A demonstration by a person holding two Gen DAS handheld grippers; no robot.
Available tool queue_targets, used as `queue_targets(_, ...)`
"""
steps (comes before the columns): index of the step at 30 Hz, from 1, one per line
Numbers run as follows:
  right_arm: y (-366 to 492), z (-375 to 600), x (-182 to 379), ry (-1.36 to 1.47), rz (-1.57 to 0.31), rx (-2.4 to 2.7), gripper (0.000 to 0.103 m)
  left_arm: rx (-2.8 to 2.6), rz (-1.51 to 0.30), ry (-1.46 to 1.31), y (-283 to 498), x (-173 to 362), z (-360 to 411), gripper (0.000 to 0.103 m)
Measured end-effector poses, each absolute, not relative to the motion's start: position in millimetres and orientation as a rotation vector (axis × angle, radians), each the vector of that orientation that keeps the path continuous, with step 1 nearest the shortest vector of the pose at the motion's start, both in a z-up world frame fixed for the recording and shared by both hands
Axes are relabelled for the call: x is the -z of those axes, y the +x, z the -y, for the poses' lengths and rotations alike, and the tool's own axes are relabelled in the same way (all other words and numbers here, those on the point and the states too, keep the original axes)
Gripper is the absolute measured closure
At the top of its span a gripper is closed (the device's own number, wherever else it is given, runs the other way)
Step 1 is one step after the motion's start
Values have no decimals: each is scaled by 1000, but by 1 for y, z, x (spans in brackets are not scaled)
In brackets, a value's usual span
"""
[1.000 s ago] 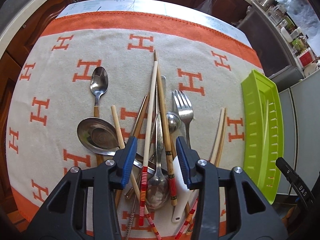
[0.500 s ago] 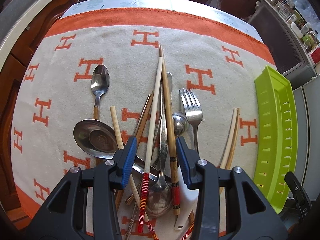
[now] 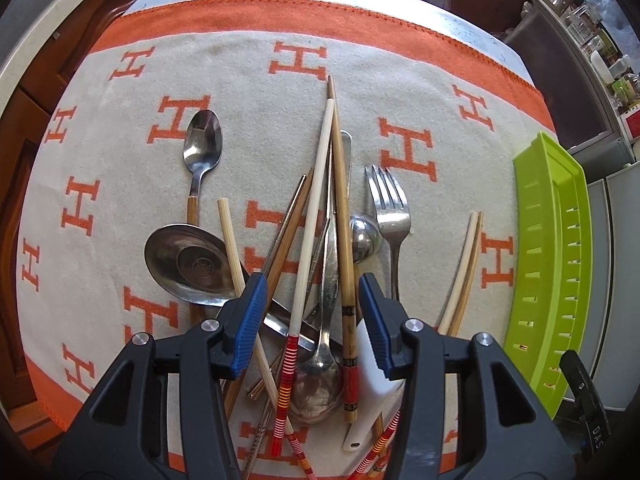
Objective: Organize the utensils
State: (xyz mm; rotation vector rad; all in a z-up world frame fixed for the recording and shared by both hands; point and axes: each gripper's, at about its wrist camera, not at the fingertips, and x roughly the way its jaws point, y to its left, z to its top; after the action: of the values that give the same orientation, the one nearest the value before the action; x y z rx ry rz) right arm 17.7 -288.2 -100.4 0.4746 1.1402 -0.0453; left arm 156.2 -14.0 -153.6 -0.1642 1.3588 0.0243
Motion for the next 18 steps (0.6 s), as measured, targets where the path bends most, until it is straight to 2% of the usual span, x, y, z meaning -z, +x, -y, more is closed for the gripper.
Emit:
queue_targets(7, 16, 291, 104, 493, -1144, 49, 96, 16, -1352, -181, 156, 138, 14, 58)
queue_targets(18, 15, 291, 105, 494, -1151, 46, 96, 54, -1448, -243, 162, 155, 17, 58)
